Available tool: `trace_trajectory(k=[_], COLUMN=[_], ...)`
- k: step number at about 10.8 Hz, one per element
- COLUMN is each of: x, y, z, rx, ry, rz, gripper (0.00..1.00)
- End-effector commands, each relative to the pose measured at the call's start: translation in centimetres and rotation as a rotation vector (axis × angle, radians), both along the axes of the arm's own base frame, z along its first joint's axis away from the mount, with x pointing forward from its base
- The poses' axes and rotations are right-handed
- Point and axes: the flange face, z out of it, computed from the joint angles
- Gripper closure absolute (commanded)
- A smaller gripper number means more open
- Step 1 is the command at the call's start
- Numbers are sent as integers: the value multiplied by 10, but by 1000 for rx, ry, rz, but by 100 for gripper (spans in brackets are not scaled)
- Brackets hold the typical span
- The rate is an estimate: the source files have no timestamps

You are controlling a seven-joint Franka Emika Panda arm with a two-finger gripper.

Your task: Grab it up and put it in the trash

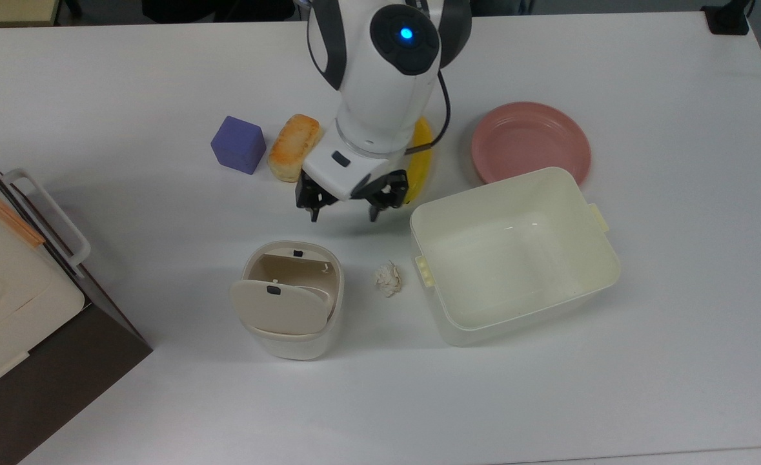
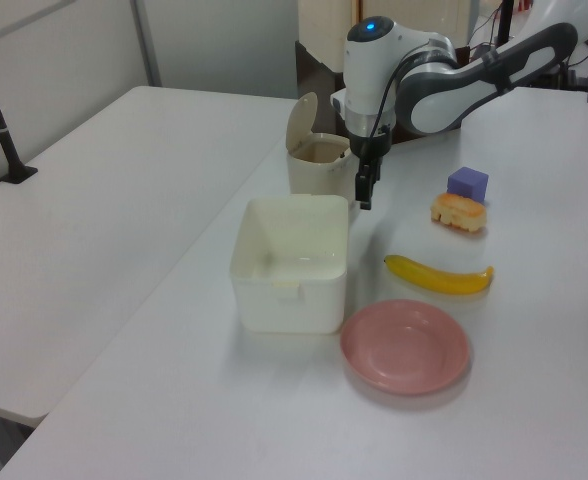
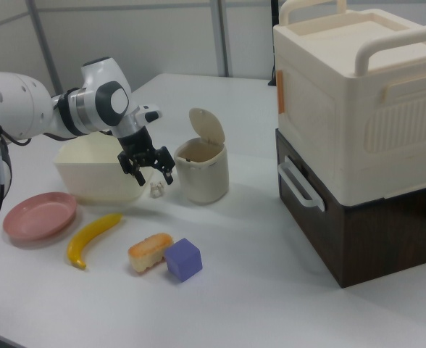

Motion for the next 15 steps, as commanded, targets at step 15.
trace_trajectory(k=[15], x=[43], y=[82], z=[-61], rx=[-15], ry=[-158], rz=[248], gripper=[0])
